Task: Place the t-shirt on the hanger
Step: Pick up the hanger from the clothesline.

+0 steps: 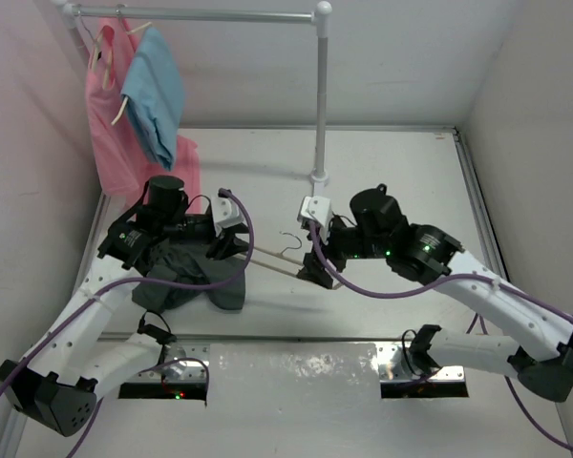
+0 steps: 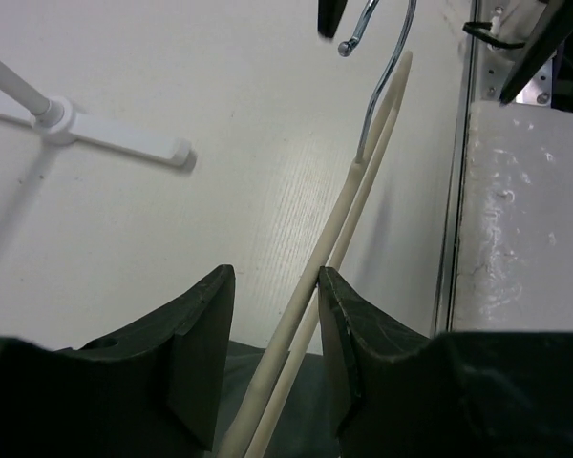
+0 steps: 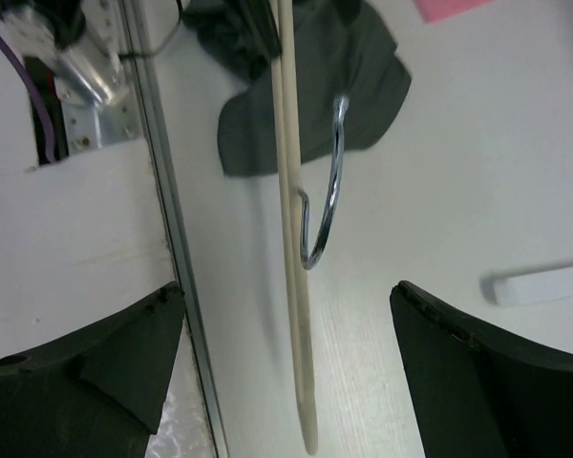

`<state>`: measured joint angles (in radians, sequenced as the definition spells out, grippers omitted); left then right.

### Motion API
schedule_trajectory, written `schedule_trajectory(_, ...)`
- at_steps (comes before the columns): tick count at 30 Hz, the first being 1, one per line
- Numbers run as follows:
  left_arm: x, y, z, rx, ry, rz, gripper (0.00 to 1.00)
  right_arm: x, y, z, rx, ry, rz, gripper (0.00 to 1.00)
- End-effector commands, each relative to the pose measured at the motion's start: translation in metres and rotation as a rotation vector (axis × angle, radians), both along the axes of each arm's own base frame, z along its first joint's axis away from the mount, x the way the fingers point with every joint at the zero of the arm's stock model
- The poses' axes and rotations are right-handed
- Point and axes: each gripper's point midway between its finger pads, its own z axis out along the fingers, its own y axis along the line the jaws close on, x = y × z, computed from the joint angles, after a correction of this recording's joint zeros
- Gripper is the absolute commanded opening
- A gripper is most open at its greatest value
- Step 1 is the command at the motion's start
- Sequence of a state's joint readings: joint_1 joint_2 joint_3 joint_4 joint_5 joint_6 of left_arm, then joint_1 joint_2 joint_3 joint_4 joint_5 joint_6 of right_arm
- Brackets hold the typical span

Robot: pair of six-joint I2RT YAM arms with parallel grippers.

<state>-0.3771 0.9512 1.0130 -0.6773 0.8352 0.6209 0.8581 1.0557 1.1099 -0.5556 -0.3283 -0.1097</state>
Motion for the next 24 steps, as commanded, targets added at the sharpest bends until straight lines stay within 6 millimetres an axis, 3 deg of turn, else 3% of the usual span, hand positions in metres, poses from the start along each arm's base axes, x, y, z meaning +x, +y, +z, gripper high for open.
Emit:
schedule_trajectory(1,0.004,-0.003,0.009,-0.032,-0.043,-0.012,0.0,0.001,0.001,-0.022,-0.007,0.038,-0.023,0.86)
schedule_trajectory(2,0.006,0.002,-0.001,0.029,-0.11,-0.036,0.0,0.009,0.006,-0.018,0.039,-0.007,-0.039,0.87)
schedule_trajectory(3,0.008,0.008,-0.011,0.065,-0.103,-0.011,0.0,0.009,0.001,-0.042,0.014,0.013,-0.061,0.87)
schedule_trajectory(5,0.018,0.019,-0.027,0.144,-0.133,0.029,0.0,0.015,0.003,-0.045,0.054,0.002,-0.068,0.87)
schedule_trajectory(10,0.015,0.003,-0.001,0.027,-0.099,0.012,0.0,0.018,0.026,-0.056,0.121,0.023,-0.004,0.87)
schedule_trajectory(11,0.017,0.002,0.003,0.018,-0.105,0.011,0.0,0.016,0.033,-0.068,0.111,0.064,0.024,0.87)
schedule_trajectory(13,0.017,0.001,0.003,0.014,-0.098,0.011,0.0,0.018,0.041,-0.074,0.127,0.081,0.035,0.84)
schedule_trajectory(14,0.017,0.001,0.003,0.019,-0.099,0.009,0.0,0.015,0.041,-0.086,0.129,0.134,0.019,0.84)
schedule_trajectory(17,0.014,0.002,0.002,0.028,-0.091,0.003,0.0,0.029,0.048,-0.079,0.221,0.07,-0.015,0.83)
schedule_trajectory(20,0.013,0.001,0.005,0.019,-0.087,-0.001,0.0,0.043,0.052,-0.073,0.219,0.038,-0.048,0.69)
schedule_trajectory(24,0.012,-0.003,0.015,-0.027,-0.058,-0.001,0.0,0.043,0.061,-0.085,0.186,0.11,-0.031,0.44)
